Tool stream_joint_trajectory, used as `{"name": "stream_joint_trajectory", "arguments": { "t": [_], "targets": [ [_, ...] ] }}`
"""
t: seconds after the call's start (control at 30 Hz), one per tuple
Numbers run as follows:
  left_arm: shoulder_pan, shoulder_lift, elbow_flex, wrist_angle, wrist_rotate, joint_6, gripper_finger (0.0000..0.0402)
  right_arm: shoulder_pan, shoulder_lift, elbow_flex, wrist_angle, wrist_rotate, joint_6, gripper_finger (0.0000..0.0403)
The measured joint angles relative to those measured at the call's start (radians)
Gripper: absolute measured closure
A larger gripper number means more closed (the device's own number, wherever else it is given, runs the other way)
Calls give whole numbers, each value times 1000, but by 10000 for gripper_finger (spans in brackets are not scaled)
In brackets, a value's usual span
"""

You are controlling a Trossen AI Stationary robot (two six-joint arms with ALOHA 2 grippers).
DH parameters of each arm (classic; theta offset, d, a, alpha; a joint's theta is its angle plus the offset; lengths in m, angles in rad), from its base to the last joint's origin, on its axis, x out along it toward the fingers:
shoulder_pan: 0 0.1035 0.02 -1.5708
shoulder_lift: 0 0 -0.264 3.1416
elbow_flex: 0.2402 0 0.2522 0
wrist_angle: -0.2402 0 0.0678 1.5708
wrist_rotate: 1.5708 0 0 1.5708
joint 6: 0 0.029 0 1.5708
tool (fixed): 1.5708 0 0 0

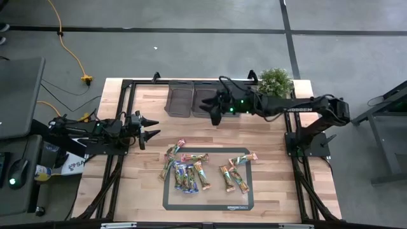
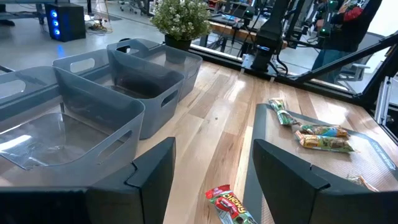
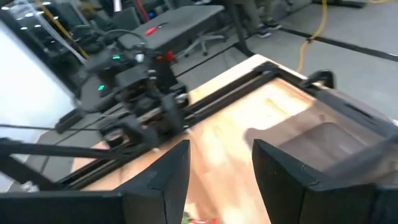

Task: Pick and place Granola Bars by type
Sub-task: Put the red granola bar into the right black bin

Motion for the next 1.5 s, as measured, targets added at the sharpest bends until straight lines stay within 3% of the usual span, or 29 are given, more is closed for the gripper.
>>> {"name": "stream_joint_trajectory", "arguments": {
  "t": [0.23,0.47,0.6,0.87,1.07,1.5],
  "targets": [
    [0,0,0,0,0,0,190,118,1,108,-125,88,-81,245],
    [0,0,0,0,0,0,190,189,72,358,-420,192,-149,245],
    [0,0,0,0,0,0,190,193,161,528,-616,174,-146,245],
    [0,0,0,0,0,0,190,192,353,763,-924,36,-141,245],
    [0,0,0,0,0,0,190,201,450,790,-959,-31,-221,245],
    [0,0,0,0,0,0,190,220,634,790,-960,-100,-222,245]
  ]
}}
